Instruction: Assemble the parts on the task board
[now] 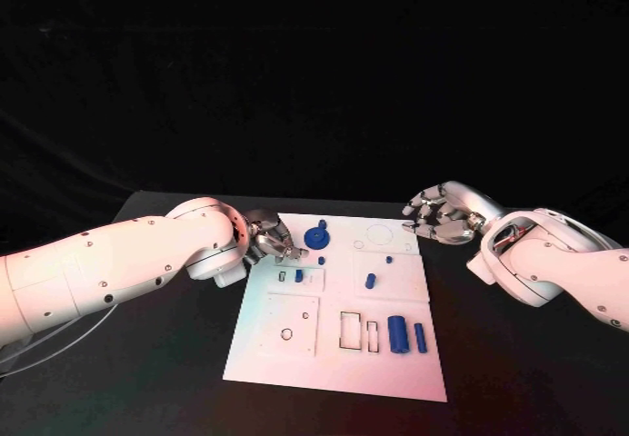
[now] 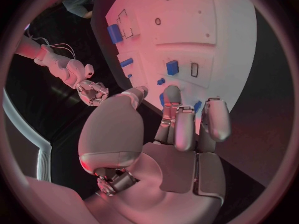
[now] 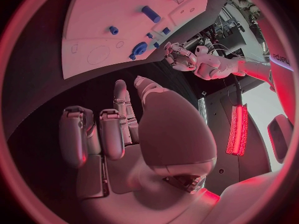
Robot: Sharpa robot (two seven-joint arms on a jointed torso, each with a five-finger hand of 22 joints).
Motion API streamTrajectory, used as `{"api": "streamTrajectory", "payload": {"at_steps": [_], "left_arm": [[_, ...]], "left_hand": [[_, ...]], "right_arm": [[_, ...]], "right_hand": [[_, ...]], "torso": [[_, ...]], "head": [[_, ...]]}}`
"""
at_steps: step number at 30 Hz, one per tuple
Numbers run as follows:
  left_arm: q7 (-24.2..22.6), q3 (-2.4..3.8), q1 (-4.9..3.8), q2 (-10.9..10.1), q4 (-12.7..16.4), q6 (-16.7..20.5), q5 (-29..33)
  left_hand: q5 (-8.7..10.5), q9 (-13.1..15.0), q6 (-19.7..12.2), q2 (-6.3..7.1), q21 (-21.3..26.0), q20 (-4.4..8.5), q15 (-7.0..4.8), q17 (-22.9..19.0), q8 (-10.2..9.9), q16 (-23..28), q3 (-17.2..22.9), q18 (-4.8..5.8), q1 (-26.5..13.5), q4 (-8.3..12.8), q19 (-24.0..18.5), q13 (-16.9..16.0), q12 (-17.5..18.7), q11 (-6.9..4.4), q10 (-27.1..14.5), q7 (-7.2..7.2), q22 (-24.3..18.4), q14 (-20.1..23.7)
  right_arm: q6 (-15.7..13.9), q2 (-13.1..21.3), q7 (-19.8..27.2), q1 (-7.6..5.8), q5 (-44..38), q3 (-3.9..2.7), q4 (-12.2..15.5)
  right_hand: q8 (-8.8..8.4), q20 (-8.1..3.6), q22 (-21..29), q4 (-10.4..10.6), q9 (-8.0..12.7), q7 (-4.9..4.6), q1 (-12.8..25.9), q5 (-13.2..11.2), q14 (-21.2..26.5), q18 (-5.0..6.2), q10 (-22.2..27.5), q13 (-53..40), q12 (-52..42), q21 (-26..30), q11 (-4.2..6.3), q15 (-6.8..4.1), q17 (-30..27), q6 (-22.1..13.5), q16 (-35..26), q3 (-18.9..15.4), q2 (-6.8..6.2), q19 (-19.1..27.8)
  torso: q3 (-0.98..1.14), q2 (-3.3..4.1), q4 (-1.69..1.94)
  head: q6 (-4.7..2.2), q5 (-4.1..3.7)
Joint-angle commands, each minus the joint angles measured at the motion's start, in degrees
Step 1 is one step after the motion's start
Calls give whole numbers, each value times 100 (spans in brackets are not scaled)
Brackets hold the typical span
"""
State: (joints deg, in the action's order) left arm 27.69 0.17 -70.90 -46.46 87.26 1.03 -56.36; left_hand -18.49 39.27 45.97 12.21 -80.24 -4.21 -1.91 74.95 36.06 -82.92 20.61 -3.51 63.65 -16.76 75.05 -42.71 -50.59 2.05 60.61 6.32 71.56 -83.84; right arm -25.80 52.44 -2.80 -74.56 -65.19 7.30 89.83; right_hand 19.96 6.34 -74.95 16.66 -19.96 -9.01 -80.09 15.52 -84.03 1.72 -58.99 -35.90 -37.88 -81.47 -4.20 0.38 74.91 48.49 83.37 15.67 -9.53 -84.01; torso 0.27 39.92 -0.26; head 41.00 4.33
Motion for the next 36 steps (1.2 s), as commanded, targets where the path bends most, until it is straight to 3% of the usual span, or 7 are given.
{"api": "streamTrajectory", "payload": {"at_steps": [1,5,10,14,21,30,36], "left_arm": [[-193,6,-12,31,-107,100,81],[-120,7,-70,58,-263,-116,30],[-13,8,-207,162,-504,-499,-51],[87,8,-325,306,-772,-876,-242],[195,9,-458,513,-1129,-1202,-497],[359,11,-554,742,-1544,-1635,-812],[390,11,-578,875,-1802,-1724,-943]], "left_hand": [[-23,-13,31,-41,-91,-19,32,693,-3,-118,-69,-55,-2,-7,162,22,-19,-13,58,-23,182,-296],[-7,-35,165,-74,-241,2,-14,909,44,-290,-174,7,-89,-9,402,-412,-496,-70,485,-83,451,-407],[13,-49,220,-90,-323,24,-39,1033,67,-383,-255,43,-162,-12,528,-662,-751,-98,675,-113,600,-458],[19,-52,231,-88,-352,30,-45,1067,72,-408,-279,56,-177,-11,570,-715,-806,-104,713,-120,652,-472],[10,-54,240,-97,-374,34,-51,1097,78,-429,-285,65,-162,-5,602,-757,-849,-112,741,-128,692,-483],[3,-56,240,-107,-374,36,-53,1091,77,-426,-283,65,-152,-4,601,-739,-839,-114,730,-130,691,-481],[-1,-58,237,-112,-371,37,-54,1079,76,-418,-283,64,-145,-3,597,-710,-818,-115,711,-130,686,-477]], "right_arm": [[59,-8,-23,6,-242,1,25],[0,-12,-16,8,-246,2,45],[-43,-20,-15,10,-246,2,56],[-72,-26,-15,11,-245,2,64],[-140,-23,-3,12,-214,2,84],[-194,-22,12,12,-177,2,89],[-241,-24,27,12,-167,2,97]], "right_hand": [[-23,-36,-930,-6,9,8,16,22,-297,59,-60,20,46,8,16,-55,236,21,-20,41,-48,-21],[-24,-37,-940,-5,10,10,37,24,-298,55,-82,34,53,-5,17,-56,237,27,-21,47,-50,-31],[-25,-37,-943,-4,10,13,56,25,-299,54,-102,46,57,-8,19,-57,237,34,-21,52,-51,-35],[-25,-38,-951,-3,11,15,78,25,-300,51,-120,57,62,-19,21,-58,238,40,-21,54,-55,-43],[-26,-39,-951,0,12,17,114,23,-298,52,-142,71,68,-16,23,-60,227,47,-27,57,-57,-44],[-27,-40,-953,1,13,19,145,21,-296,51,-155,81,74,-17,23,-61,218,52,-33,56,-60,-46],[-27,-40,-953,1,13,19,145,21,-296,51,-155,81,74,-17,23,-61,218,52,-33,56,-60,-46]], "torso": [[1,9,-11],[1,6,-11],[-6,20,-21],[-4,20,-23],[-7,33,-17],[-1,42,-15],[1,31,-17]], "head": [[-15,25],[-17,40],[-18,59],[-5,47],[23,41],[42,64],[63,94]]}}
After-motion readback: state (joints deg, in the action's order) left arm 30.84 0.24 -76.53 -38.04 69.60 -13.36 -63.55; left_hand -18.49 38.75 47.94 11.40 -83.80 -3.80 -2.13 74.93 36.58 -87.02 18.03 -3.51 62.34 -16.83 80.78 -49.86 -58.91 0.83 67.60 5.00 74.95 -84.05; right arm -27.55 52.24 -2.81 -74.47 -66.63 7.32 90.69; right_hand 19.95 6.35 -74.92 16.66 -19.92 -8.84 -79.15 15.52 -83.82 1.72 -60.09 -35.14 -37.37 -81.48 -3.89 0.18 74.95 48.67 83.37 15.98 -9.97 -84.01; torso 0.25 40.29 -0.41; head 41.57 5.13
